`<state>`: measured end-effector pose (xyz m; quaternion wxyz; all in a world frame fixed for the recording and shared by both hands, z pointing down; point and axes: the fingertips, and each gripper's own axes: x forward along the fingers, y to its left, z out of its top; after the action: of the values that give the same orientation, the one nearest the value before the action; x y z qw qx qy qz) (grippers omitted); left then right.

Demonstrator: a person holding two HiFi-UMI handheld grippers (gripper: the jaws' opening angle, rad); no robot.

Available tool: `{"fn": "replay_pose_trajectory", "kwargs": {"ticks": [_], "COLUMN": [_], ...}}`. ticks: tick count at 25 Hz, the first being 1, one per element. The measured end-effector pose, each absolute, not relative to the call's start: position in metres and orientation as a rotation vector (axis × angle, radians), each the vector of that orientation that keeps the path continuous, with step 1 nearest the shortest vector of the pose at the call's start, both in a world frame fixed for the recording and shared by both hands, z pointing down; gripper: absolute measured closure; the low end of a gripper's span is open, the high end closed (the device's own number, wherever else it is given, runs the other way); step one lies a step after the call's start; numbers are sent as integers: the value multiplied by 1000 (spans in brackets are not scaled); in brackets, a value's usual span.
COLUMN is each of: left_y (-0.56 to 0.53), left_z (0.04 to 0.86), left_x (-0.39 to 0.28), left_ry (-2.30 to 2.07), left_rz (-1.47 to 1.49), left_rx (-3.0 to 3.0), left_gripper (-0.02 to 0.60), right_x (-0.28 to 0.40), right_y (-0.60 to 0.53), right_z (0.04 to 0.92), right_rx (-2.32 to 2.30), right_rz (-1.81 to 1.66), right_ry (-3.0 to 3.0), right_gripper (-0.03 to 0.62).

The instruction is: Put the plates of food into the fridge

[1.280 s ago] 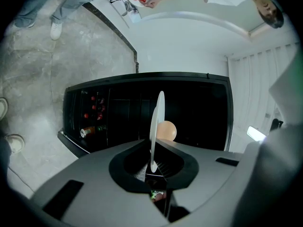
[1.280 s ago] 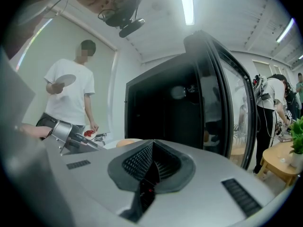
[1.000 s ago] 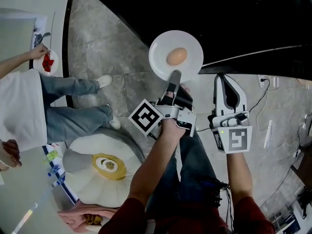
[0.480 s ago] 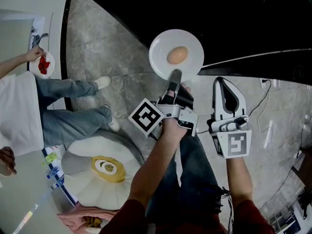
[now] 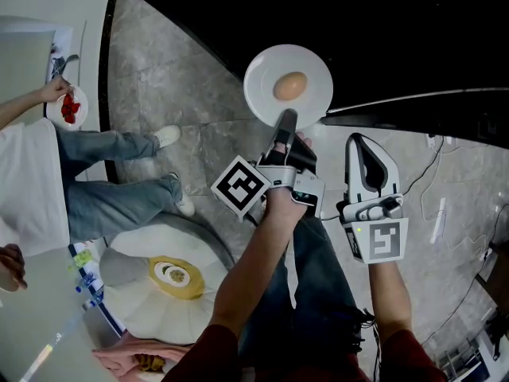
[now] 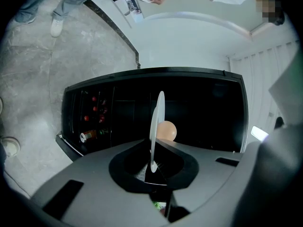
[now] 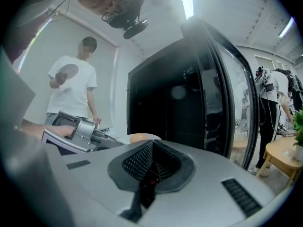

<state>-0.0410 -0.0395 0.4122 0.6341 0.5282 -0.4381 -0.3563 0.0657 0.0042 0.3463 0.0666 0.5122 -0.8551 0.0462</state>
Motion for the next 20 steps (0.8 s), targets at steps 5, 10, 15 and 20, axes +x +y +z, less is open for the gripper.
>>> {"fn": "replay_pose_trajectory", "kwargs": {"ticks": [5, 10, 15, 20], "left_y": [-43, -56, -66, -94], "left_z": [413, 420, 423, 434], "left_x": [-42, -36, -35, -26], "left_ry": [-1009, -1022, -1029, -1040], "left_rz": [-820, -806, -800, -790], "left_rx": [1216, 1219, 1222, 1216], "left_gripper": [560, 560, 560, 559], "right_x": [67, 69, 70, 77], "right_y": [7, 0, 1, -20], "right_z": [347, 349, 356, 370], "right_rx": [1549, 1559, 1545, 1545], "right_rz": [138, 167, 161, 198], "right_ry": [-2576, -2573, -2567, -2560], "right_gripper": [583, 583, 583, 583]}}
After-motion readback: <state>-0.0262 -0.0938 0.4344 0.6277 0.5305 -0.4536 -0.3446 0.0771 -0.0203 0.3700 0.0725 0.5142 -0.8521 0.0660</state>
